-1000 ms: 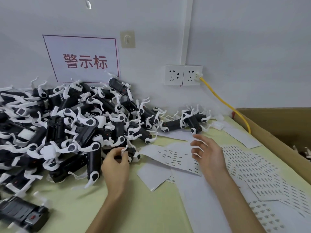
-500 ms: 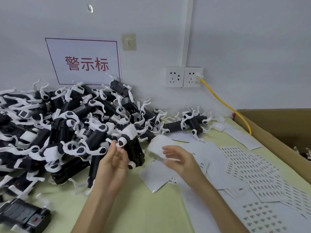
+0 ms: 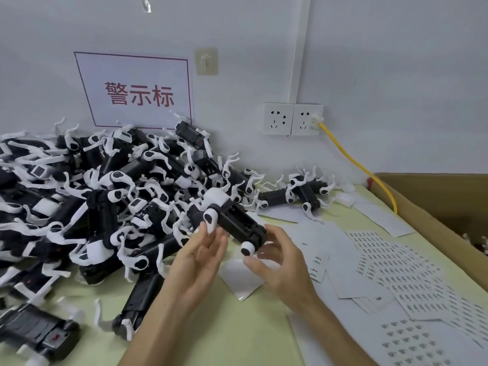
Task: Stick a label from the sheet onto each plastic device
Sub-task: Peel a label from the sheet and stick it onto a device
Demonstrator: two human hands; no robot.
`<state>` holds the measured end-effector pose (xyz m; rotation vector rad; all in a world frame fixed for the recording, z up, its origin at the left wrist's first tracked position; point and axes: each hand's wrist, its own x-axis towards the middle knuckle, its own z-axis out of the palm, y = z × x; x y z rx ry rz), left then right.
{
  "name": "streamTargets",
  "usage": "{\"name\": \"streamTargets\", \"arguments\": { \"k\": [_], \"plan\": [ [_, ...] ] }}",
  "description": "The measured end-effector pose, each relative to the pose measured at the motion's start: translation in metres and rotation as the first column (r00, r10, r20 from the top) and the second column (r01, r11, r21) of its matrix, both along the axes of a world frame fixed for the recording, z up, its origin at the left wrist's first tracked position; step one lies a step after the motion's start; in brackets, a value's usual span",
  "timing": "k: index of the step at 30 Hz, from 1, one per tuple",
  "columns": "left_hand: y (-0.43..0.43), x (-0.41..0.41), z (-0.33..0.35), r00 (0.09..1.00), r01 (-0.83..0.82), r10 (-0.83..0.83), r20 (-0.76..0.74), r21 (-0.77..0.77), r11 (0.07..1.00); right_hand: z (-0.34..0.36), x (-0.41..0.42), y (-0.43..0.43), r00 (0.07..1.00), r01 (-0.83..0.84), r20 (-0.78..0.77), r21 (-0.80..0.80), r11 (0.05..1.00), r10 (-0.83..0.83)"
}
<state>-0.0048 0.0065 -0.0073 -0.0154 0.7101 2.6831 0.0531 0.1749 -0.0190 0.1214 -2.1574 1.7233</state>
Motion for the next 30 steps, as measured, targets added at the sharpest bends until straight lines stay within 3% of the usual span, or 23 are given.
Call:
{"name": "streamTargets", "arguments": {
  "k": [4, 7, 12, 16, 21, 25, 30],
  "plan": [
    [-0.001, -0.001, -0.006, 0.944, -0.037, -0.086, -0.318, -0.362, 0.931, 0.005, -0.005, 0.003, 1.000, 0.008, 0.028, -0.257, 0.967, -0.001],
    [-0.001, -0.002, -0.007, 0.934, -0.054, -0.093, -0.346, -0.392, 0.919, 0.010, -0.007, 0.009, 0.989, -0.011, 0.127, -0.459, 0.888, 0.078],
    [0.005, 0.004, -0.008, 0.932, -0.064, -0.123, -0.341, -0.490, 0.870, 0.011, -0.006, 0.011, 0.969, -0.114, 0.134, -0.510, 0.853, 0.209],
    [0.007, 0.008, -0.007, 0.880, -0.066, -0.230, -0.415, -0.587, 0.807, 0.009, -0.005, 0.004, 0.956, -0.184, 0.140, -0.400, 0.898, 0.259],
    [0.009, 0.011, -0.005, 0.926, -0.170, -0.083, -0.368, -0.604, 0.779, 0.007, -0.002, -0.004, 0.957, -0.201, 0.165, -0.213, 0.956, 0.238],
    [0.012, 0.014, -0.001, 0.951, -0.192, -0.005, -0.309, -0.605, 0.772, 0.006, -0.001, -0.006, 0.978, -0.149, 0.130, -0.129, 0.980, 0.166],
    [0.009, 0.016, 0.003, 0.963, -0.154, -0.014, -0.268, -0.593, 0.790, 0.002, -0.005, 0.001, 0.997, -0.014, 0.079, 0.134, 0.991, 0.004]
  ]
}}
